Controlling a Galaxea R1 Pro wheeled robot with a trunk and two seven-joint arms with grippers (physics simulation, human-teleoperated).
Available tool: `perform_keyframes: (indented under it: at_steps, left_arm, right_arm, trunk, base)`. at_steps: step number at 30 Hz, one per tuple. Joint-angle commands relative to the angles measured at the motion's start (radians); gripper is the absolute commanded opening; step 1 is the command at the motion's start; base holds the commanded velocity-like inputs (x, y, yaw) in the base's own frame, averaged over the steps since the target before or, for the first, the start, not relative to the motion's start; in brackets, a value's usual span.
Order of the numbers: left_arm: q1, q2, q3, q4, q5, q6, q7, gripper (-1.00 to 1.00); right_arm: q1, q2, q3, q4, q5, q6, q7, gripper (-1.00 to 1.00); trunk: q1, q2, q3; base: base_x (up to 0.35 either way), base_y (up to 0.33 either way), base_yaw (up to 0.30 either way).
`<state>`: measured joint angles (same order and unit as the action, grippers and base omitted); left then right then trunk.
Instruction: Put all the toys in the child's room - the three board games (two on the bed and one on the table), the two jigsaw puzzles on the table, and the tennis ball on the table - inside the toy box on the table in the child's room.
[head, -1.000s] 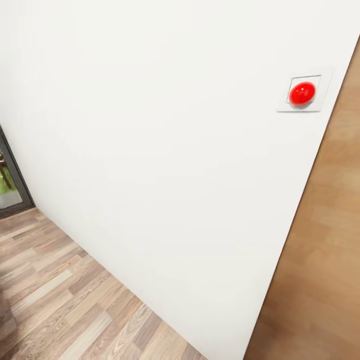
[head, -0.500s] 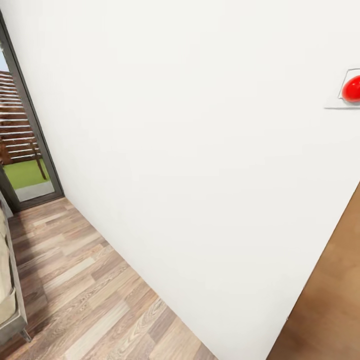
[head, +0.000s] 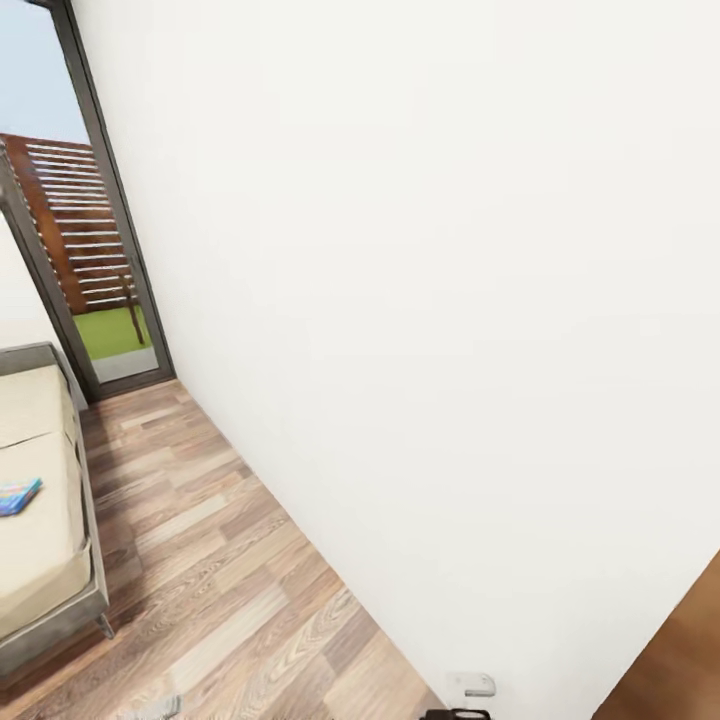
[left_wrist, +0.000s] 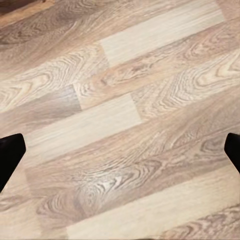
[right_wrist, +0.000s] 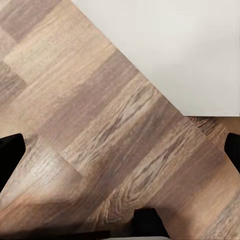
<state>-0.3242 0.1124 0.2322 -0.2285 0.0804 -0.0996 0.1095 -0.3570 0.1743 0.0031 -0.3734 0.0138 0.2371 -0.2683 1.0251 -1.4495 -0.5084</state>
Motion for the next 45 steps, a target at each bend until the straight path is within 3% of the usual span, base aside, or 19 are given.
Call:
perform_keyframes:
  at_steps: [1, 10, 14, 25, 45]
  left_arm:
    - [-0.001, 0.001, -0.007, -0.001, 0.007, -0.008, 0.000, 1.00]
    - [-0.001, -0.001, -0.013, -0.003, 0.002, -0.023, -0.006, 1.00]
    - [-0.001, -0.001, -0.013, 0.000, 0.002, -0.064, -0.005, 1.00]
    - [-0.001, -0.003, -0.013, 0.001, 0.004, -0.089, -0.003, 1.00]
    - [-0.001, -0.004, -0.013, 0.001, 0.004, -0.091, -0.002, 1.00]
  right_arm:
    - [0.000, 0.000, 0.002, -0.001, 0.002, 0.004, -0.003, 1.00]
    - [0.001, 0.000, 0.003, 0.001, -0.002, -0.040, 0.002, 1.00]
    - [0.002, 0.000, 0.004, 0.002, -0.005, -0.078, 0.003, 1.00]
    - [0.003, 0.000, 0.004, 0.002, -0.003, -0.103, 0.003, 1.00]
    - [0.003, 0.000, 0.006, 0.028, 0.002, -0.142, 0.003, 1.00]
  trunk:
    - [0.000, -0.001, -0.002]
    - [0.000, -0.001, -0.004]
    - [0.000, -0.001, -0.004]
    - [0.000, -0.001, -0.004]
    - [0.000, -0.001, -0.004]
  base:
    - [0.000, 0.000, 0.196]
    - [-0.086, 0.046, 0.056]
    - [-0.077, 0.043, 0.005]
    - [-0.008, 0.041, 0.015]
    - [0.000, 0.054, 0.266]
